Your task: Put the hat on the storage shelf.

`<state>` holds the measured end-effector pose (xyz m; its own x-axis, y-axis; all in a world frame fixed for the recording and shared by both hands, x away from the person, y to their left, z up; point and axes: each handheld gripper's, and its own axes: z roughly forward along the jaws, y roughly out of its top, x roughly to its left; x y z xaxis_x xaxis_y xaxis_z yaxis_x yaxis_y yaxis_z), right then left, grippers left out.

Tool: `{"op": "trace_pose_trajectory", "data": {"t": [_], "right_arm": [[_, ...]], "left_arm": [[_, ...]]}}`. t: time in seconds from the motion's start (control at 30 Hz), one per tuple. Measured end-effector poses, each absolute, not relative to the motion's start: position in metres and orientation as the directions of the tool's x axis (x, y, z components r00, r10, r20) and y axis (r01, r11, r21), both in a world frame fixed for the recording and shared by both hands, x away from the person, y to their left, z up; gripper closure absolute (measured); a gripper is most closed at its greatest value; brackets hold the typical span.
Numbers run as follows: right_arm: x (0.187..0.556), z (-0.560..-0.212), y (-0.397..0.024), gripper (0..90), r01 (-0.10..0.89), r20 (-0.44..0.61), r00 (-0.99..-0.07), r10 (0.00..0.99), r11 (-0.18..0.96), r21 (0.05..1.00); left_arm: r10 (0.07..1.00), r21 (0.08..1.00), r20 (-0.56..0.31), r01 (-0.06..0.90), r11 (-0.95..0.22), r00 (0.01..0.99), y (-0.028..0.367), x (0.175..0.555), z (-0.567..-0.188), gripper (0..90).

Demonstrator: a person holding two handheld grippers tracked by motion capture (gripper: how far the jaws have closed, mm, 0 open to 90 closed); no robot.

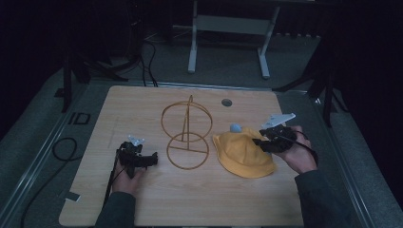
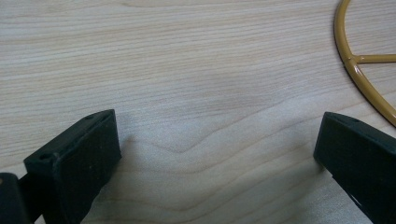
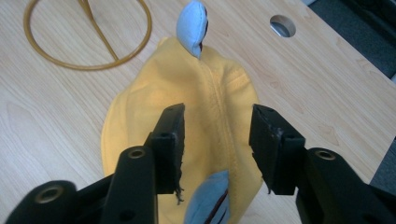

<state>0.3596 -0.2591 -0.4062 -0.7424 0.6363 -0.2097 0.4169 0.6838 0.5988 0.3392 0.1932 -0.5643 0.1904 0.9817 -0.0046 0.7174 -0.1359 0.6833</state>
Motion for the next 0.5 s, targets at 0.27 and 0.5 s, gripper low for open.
{"op": "trace_pose_trajectory", "data": {"t": [0.27, 0.5], "right_arm": [[0.366, -0.405, -0.253, 58.1, 0.418, -0.213, -0.766, 0.606, 0.721, 0.552], [0.374, -0.405, -0.247, 62.1, 0.420, -0.212, -0.789, 0.576, 0.758, 0.499]], "left_arm": [[0.982, 0.683, -0.004, 0.717, -0.136, 0.190, 0.193, 0.339, -0.564, 0.4], [0.982, 0.685, -0.006, 0.716, -0.134, 0.189, 0.193, 0.339, -0.564, 0.4]]}}
